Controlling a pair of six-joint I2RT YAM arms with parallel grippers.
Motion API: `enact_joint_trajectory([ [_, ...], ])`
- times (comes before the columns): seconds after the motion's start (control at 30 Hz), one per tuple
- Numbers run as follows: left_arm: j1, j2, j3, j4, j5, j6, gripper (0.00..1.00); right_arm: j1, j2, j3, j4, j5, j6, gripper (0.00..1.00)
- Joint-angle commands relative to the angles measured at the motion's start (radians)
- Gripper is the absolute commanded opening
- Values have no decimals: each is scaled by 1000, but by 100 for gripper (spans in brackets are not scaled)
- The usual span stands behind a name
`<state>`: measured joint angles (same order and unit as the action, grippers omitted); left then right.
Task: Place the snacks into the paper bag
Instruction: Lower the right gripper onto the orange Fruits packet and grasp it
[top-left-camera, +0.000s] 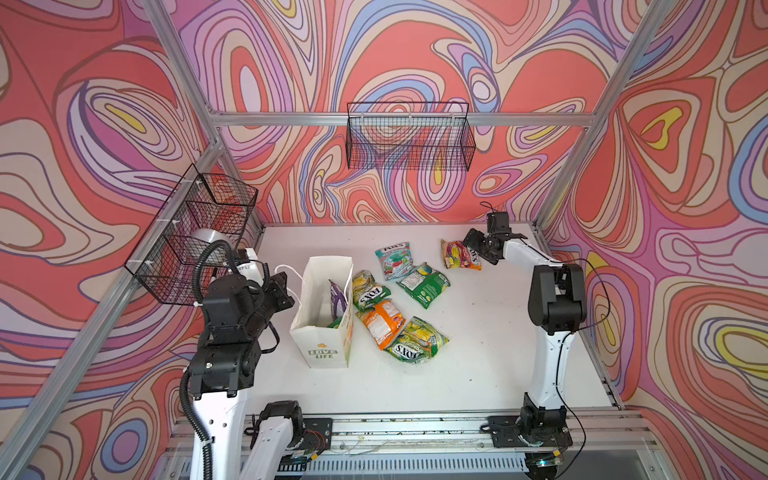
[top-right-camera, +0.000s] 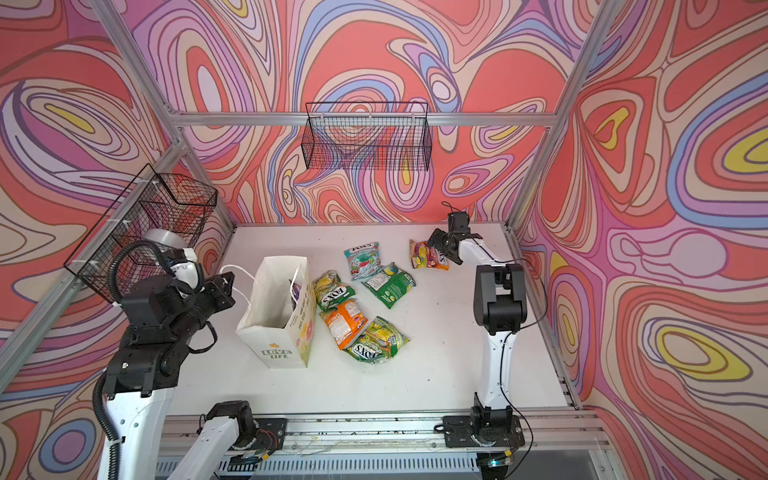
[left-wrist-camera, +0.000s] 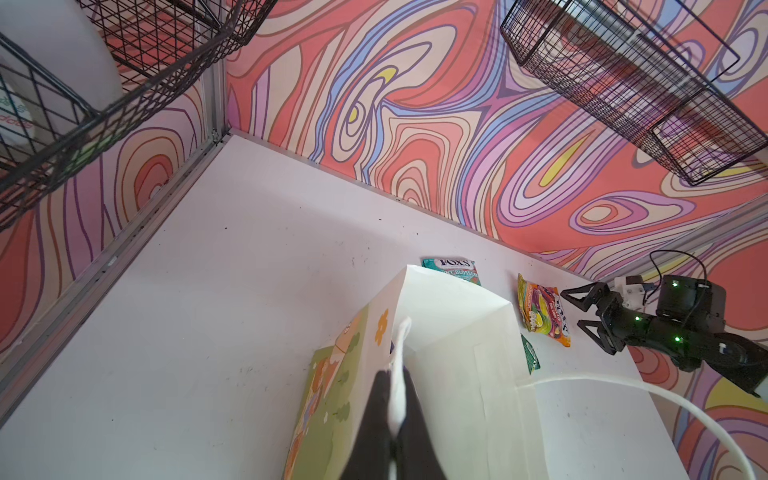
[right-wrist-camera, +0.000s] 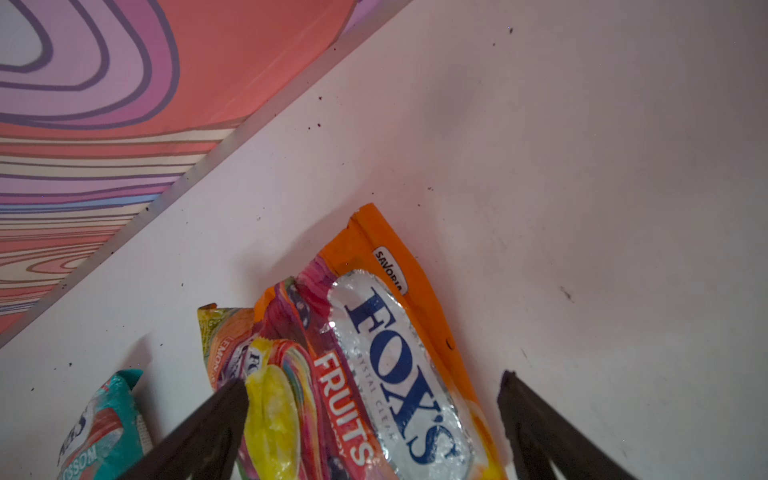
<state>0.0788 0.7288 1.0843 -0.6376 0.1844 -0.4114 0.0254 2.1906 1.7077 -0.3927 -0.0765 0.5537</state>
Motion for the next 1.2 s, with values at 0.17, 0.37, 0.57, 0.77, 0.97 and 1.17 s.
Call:
enact_joint_trajectory([
  [0.17,4,0,-10,29,20,16,0,-2,65,48,-92,-22,-59,98],
  [0.37,4,2,-11,30,21,16,0,-2,82,36,-112,-30,-72,98],
  [0.57,4,0,-14,30,20,15,0,-2,105,36,-129,-44,-80,91],
  [0.77,4,-2,-13,30,21,16,0,-2,82,-3,-98,-75,-77,73],
  [0.97,4,-2,-11,30,28,16,0,-2,43,-51,-68,-87,-67,50],
  [1.17,4,-1,-11,29,32,16,0,-3,16,-94,-48,-107,-56,28],
])
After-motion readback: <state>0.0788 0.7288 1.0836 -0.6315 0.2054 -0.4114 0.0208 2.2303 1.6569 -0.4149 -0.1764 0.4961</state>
